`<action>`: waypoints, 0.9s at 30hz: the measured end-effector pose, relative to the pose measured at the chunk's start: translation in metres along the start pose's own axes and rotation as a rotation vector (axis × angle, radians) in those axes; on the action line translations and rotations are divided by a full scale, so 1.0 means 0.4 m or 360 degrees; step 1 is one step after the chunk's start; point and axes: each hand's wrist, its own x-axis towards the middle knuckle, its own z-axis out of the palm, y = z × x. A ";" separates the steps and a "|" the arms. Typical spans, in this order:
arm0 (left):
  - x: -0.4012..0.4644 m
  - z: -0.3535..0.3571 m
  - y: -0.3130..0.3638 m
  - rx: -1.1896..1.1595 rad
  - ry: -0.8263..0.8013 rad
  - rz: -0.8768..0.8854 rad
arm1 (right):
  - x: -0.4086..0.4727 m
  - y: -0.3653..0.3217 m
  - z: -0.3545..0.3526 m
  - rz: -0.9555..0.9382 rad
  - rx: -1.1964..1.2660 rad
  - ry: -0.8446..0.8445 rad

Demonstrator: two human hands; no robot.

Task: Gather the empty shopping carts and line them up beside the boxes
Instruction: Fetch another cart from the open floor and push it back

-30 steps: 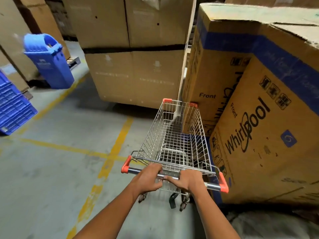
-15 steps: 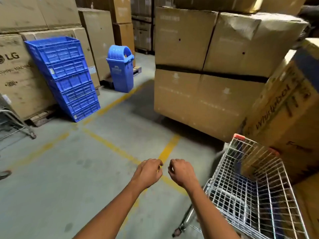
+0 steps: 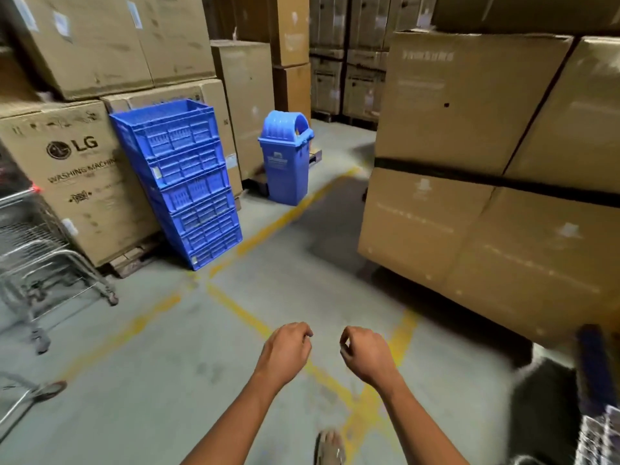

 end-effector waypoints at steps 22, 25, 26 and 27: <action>1.655 -0.080 -0.531 -0.0066 0.0190 -0.0109 | 1.805 0.066 -0.081 -0.0091 -0.0117 0.0206; 1.899 -0.093 -0.613 -0.0083 0.0175 -0.0009 | 2.051 0.093 -0.078 -0.0018 -0.0151 0.0223; 1.980 -0.105 -0.637 -0.0085 0.0171 0.0024 | 2.128 0.103 -0.084 0.0021 -0.0175 0.0233; 2.064 -0.117 -0.657 -0.0085 0.0167 0.0066 | 2.201 0.113 -0.095 0.0057 -0.0202 0.0246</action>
